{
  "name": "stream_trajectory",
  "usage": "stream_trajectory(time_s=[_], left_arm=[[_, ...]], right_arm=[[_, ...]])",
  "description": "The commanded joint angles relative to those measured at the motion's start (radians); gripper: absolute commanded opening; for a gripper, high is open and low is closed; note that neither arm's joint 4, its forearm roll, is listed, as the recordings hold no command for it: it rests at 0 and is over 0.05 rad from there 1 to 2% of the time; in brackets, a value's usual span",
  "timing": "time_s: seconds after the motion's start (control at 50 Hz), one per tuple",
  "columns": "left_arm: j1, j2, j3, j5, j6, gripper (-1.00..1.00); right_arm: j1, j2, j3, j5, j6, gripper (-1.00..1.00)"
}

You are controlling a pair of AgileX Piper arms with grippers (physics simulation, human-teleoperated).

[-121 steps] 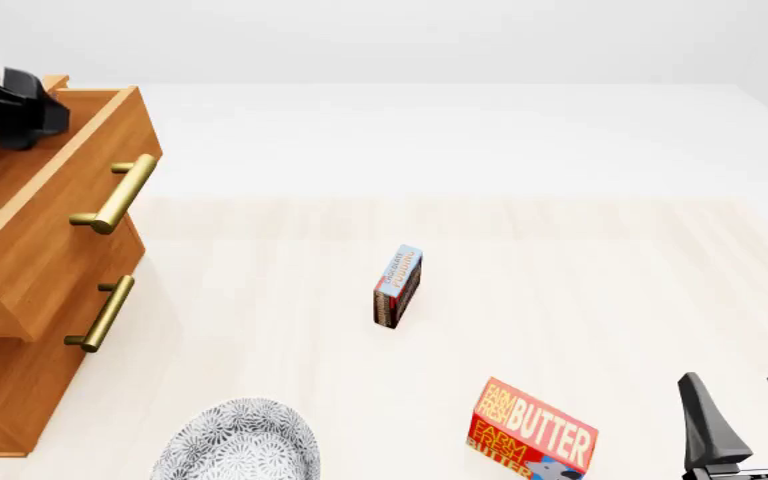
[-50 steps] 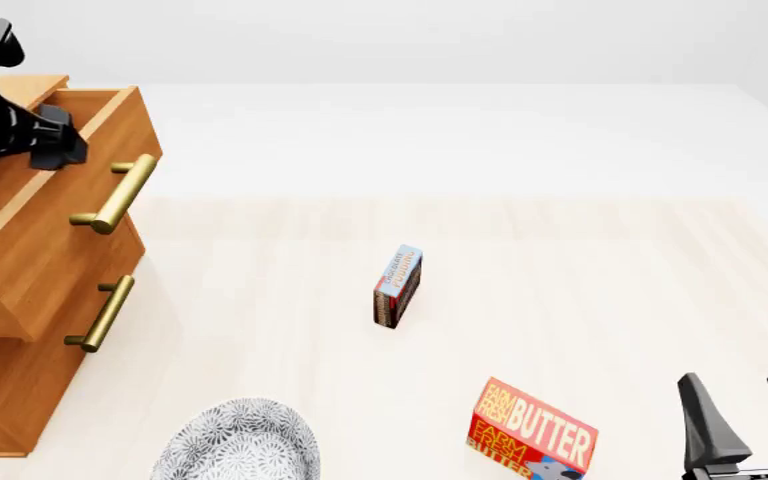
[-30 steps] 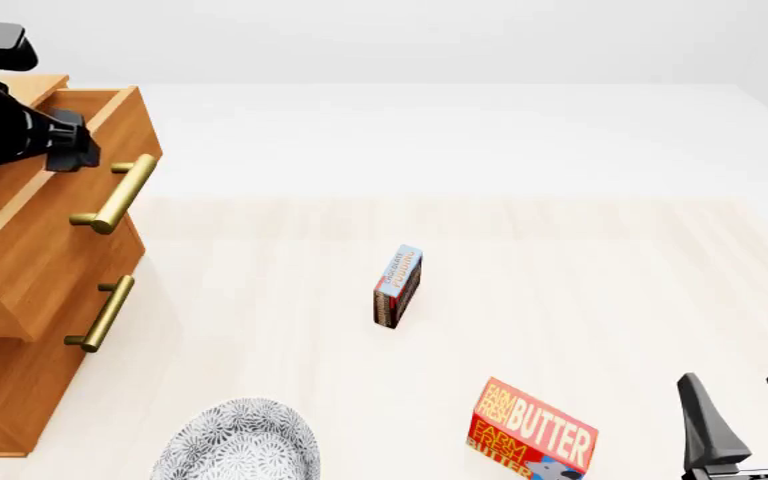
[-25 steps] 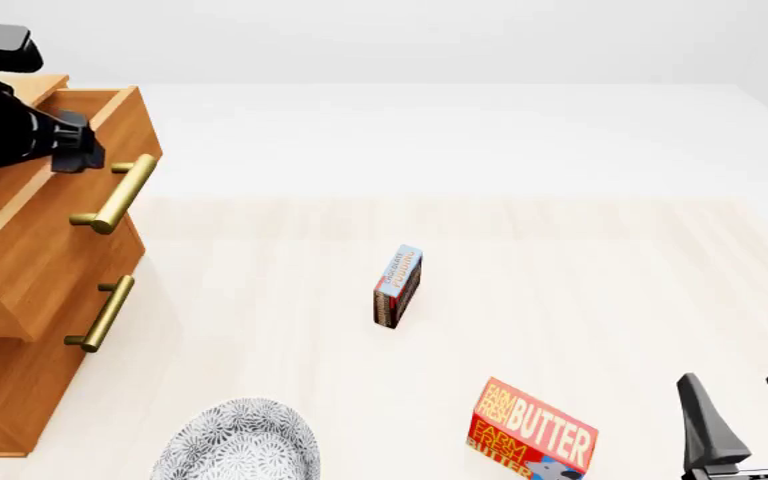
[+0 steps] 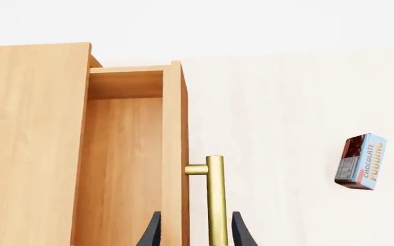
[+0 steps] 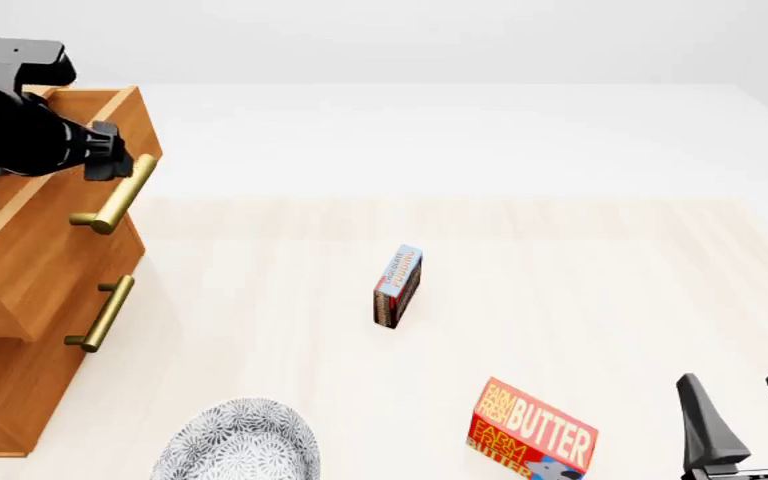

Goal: Put the chocolate pudding in the top drawer of the cabinet and close it.

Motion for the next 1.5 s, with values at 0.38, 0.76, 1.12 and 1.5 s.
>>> stream_trajectory(time_s=[0.38,0.76,1.12,1.5], left_arm=[[-0.042,0.026,0.056,-0.064,-0.043,1.00],[-0.106,-0.014,0.036,-0.026,-0.051,1.00],[-0.199,-0.021,-0.005,0.001,-0.079,1.00],[-0.350,-0.005,0.007,-0.041,-0.159,1.00]], right_arm=[[-0.001,0.001,0.000,0.001,-0.001,1.00],[0.002,0.000,0.000,0.001,0.002,1.00],[0.003,0.001,0.000,0.003,0.005,1.00],[0.006,0.000,0.000,0.004,0.006,1.00]])
